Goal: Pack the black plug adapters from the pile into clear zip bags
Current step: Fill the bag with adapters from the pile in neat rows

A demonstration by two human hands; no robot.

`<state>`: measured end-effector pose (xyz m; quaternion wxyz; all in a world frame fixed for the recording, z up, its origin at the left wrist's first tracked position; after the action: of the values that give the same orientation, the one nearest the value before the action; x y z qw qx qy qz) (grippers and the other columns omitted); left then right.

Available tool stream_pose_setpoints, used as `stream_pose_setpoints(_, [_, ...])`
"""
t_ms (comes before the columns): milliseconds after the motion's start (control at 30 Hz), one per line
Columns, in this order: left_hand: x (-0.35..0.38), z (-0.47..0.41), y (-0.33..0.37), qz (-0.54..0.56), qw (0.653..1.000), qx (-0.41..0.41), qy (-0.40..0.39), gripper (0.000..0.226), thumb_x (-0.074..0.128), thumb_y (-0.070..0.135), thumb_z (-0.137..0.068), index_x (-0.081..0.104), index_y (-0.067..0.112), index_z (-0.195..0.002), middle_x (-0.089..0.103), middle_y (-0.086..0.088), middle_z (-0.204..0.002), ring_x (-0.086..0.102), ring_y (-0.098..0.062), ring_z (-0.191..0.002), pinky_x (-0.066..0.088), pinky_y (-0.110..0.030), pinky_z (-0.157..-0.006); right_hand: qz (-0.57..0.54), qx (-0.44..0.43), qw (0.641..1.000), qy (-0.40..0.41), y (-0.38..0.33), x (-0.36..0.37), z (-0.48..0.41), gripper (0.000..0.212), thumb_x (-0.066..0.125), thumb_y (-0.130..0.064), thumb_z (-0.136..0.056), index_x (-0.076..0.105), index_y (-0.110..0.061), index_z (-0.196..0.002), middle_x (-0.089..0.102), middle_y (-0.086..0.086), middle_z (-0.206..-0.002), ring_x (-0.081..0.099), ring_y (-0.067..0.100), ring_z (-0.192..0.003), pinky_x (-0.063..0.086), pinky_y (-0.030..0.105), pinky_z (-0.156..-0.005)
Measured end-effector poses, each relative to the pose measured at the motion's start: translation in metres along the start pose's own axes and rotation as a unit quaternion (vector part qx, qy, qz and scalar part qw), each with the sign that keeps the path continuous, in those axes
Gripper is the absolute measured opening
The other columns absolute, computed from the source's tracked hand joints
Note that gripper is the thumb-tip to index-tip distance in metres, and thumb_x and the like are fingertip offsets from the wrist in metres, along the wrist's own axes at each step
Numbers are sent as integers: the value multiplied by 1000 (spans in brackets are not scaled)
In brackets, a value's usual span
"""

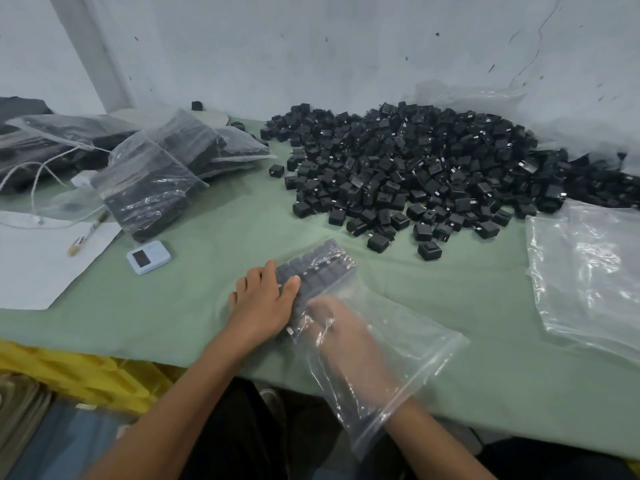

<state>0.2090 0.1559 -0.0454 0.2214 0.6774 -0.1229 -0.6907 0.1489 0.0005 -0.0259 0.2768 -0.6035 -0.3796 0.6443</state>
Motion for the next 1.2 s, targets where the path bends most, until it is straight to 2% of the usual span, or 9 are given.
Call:
stream_pose_setpoints(133, [0,1,-1,1,1000,1,-3,77,28,77,-89,22,30,-149,29,-4,-153,26,-28,-140,21,-47,-112,-40,-18,999,20,-2,1,8,21,62,-42,-95,66,-33,-113,68,-10,-109,63,8,-103,50,38,-94])
stream_pose_setpoints(300, [0,0,2,-6,1000,-28,-5,80,31,76,-89,25,24,-149,29,-7,-153,26,-31,-139,22,-49,-111,-6,-110,993,-40,-14,5,2,23,63,-15,-98,69,-12,-120,71,5,-110,67,21,-102,51,41,-94])
stream_pose_setpoints(367, [-7,5,10,-50,998,-25,41,77,28,73,-92,27,21,-148,29,-8,-153,25,-31,-139,23,-50,-110,57,-94,993,-49,-6,9,0,36,57,-11,-99,60,-15,-135,66,9,-125,62,25,-115,46,36,-102])
stream_pose_setpoints(500, [-10,12,47,-120,979,120,111,58,24,54,-101,19,28,-153,20,-2,-159,14,-20,-148,15,-49,-113,116,-86,987,-64,4,16,0,46,55,-10,-97,51,-16,-143,58,11,-135,52,28,-124,39,32,-101])
stream_pose_setpoints(700, [-5,2,41,-118,985,87,93,55,22,51,-103,30,25,-151,37,1,-152,33,-21,-140,17,-44,-116,90,-154,982,-66,-17,10,-3,32,49,-10,-96,62,-1,-124,63,10,-117,51,4,-105,35,15,-97])
stream_pose_setpoints(833, [-4,0,42,-135,984,76,89,55,21,51,-103,29,25,-151,37,1,-152,34,-22,-138,20,-43,-114,79,-37,994,-66,-17,20,-24,44,26,7,-99,40,5,-141,43,25,-147,41,30,-137,27,27,-117])
stream_pose_setpoints(933, [-2,-5,38,-124,987,76,63,54,22,51,-102,27,27,-150,35,3,-152,33,-21,-138,19,-42,-113,24,-69,992,-100,-12,5,-2,44,47,0,-97,53,-12,-139,59,9,-135,54,26,-126,41,33,-108])
stream_pose_setpoints(1067, [1,-10,36,-104,992,61,30,54,22,49,-101,24,28,-151,32,2,-154,28,-21,-140,15,-44,-114,-71,-105,988,-93,-19,-10,12,33,49,14,-95,57,10,-127,62,25,-125,60,23,-112,45,24,-99])
stream_pose_setpoints(1200, [-1,-6,39,-130,989,64,34,67,17,70,-93,20,39,-152,36,0,-153,33,-25,-139,19,-48,-113,-21,-175,981,-77,-28,-10,8,36,54,16,-88,66,2,-118,68,15,-114,63,24,-105,48,33,-97])
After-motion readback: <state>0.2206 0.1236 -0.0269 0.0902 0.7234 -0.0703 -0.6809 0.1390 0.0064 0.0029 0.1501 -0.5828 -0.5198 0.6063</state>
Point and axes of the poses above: each hand's wrist, its own z-axis away from the middle knuckle, its own x-axis out of the palm, y = z × x, the point moved 10 cm from there along -z, towards the middle knuckle
